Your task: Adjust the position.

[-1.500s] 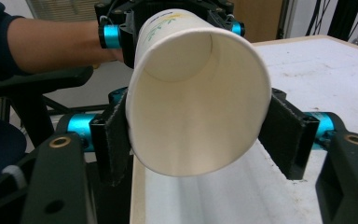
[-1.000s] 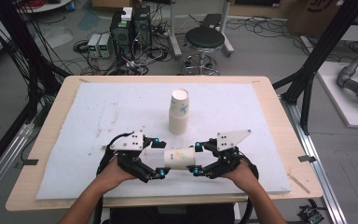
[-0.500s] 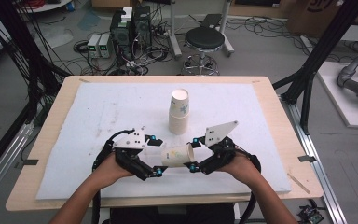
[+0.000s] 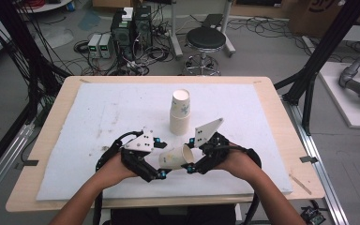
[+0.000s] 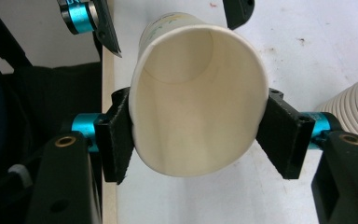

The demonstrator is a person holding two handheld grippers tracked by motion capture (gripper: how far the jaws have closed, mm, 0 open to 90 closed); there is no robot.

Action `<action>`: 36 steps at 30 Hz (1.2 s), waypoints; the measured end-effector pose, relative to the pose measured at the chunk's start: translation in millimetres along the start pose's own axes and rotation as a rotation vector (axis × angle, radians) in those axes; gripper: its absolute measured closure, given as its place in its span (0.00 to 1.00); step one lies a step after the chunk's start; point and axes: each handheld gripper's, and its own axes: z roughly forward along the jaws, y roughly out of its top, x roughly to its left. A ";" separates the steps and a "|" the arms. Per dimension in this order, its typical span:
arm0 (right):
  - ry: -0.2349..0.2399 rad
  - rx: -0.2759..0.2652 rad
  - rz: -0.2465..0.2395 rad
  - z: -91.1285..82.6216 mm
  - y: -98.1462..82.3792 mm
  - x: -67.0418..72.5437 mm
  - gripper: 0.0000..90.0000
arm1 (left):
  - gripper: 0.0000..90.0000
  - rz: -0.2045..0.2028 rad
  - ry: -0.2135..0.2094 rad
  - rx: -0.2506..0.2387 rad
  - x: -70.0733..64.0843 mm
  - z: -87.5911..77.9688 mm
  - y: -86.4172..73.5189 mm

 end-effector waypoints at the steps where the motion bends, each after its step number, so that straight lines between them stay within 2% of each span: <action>1: 0.003 0.019 -0.006 0.4 3.3 0.1 0.38 | 0.18 0.005 -0.001 0.007 -0.1 1.0 0.7; 3: 0.000 0.026 -0.009 0.8 4.7 0.1 0.38 | 0.18 0.011 -0.003 0.025 -0.3 3.1 1.7; 7: -0.009 0.079 -0.034 4.6 10.1 0.8 0.38 | 0.19 0.023 0.000 0.054 -0.5 7.4 3.2; 15: -0.015 0.134 -0.053 11.6 14.6 2.3 0.38 | 0.22 0.037 -0.005 0.121 -1.1 15.7 3.6; 23: -0.018 0.177 -0.080 18.8 20.7 4.4 0.38 | 0.26 0.039 -0.022 0.160 -1.5 22.6 3.2; 32: -0.008 0.231 -0.068 24.0 21.4 7.7 0.38 | 0.35 0.039 -0.051 0.196 -1.6 30.4 2.6; 36: -0.004 0.241 -0.078 26.3 21.4 8.6 0.38 | 0.40 0.043 -0.056 0.207 -1.8 33.2 2.0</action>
